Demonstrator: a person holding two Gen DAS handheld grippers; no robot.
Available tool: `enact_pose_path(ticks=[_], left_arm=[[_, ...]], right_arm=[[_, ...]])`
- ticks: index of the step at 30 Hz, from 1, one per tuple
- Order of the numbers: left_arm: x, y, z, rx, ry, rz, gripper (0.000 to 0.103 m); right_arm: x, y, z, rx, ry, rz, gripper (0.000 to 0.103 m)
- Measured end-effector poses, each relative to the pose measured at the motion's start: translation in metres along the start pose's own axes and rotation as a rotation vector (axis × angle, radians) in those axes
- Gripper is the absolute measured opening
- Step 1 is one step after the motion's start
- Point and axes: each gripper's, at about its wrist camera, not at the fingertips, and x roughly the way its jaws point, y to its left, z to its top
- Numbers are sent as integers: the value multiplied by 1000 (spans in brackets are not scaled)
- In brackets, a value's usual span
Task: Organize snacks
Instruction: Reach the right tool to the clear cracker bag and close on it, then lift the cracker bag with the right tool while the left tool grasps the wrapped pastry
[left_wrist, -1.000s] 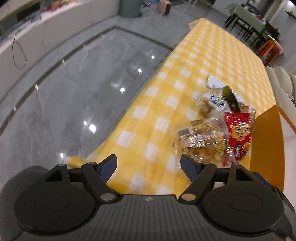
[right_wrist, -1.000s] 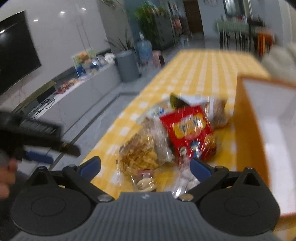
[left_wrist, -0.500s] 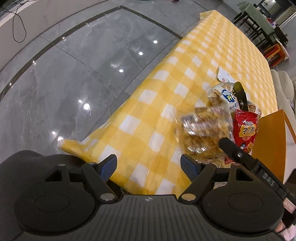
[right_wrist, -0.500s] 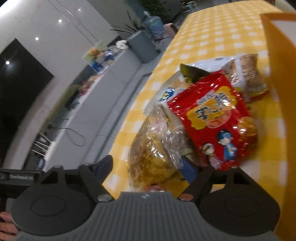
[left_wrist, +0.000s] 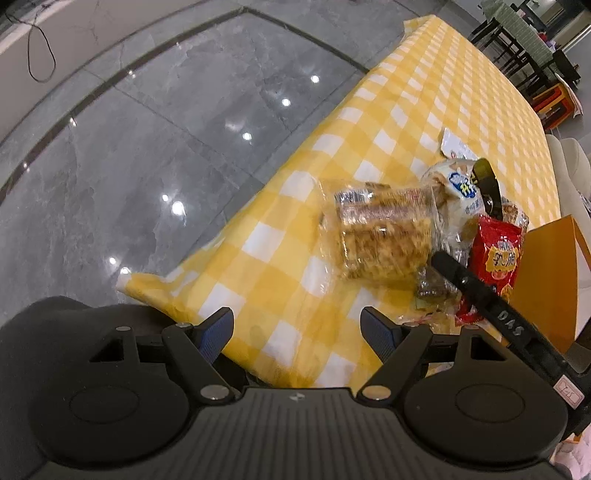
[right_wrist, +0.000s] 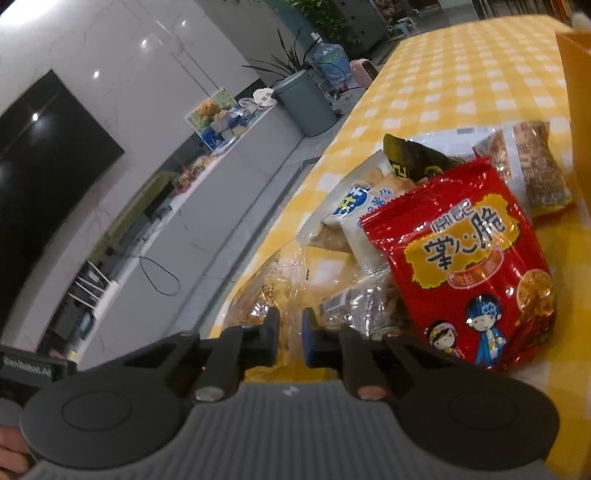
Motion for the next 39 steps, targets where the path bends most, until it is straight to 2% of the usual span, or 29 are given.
enact_pose_path(ticks=[2,3,4,5,6,7,9,12,15,17,20,24,27,30,32,36,39], left_arm=[[-3,0,1,5,-28,19,92],[-5,1,1,-1,-42,33,92],[-6,4,2,-12,-52,42,92],[-8,8,2,-25,-61,46,91],[-12,11,3,-42,-80,57,90],[-16,14,3,-47,-109,71,90],[-25,17,4,-38,-176,96,90],[-28,24,7,-54,-183,82,90],[-23,34,12,-104,-145,94,90],[-19,39,13,-124,-126,115,90],[-21,39,12,-118,-124,115,90],[-20,39,12,-110,-115,113,90],[-21,34,11,-88,-110,106,90],[-21,28,10,-55,-112,93,90],[-20,28,12,-49,-101,74,90],[-17,30,15,-63,-89,70,90],[-17,29,15,-59,-87,69,90]], right_arm=[[2,10,2,-69,17,-69,18],[1,16,4,-114,23,-83,28],[2,22,7,-159,32,-92,46],[3,31,9,-224,41,-94,56],[4,38,10,-290,49,-95,73],[5,44,12,-357,59,-97,80],[10,60,15,-505,85,-119,83],[17,89,24,-758,151,-127,97],[24,116,29,-1073,219,-52,97],[37,131,32,-1256,329,1,98],[64,142,35,-1404,501,26,98],[94,145,30,-1511,668,75,98],[116,145,21,-1606,794,70,100],[139,139,21,-1602,920,70,100],[153,134,17,-1655,993,39,100],[164,134,9,-1697,1058,92,99],[171,134,14,-1654,1112,134,96]])
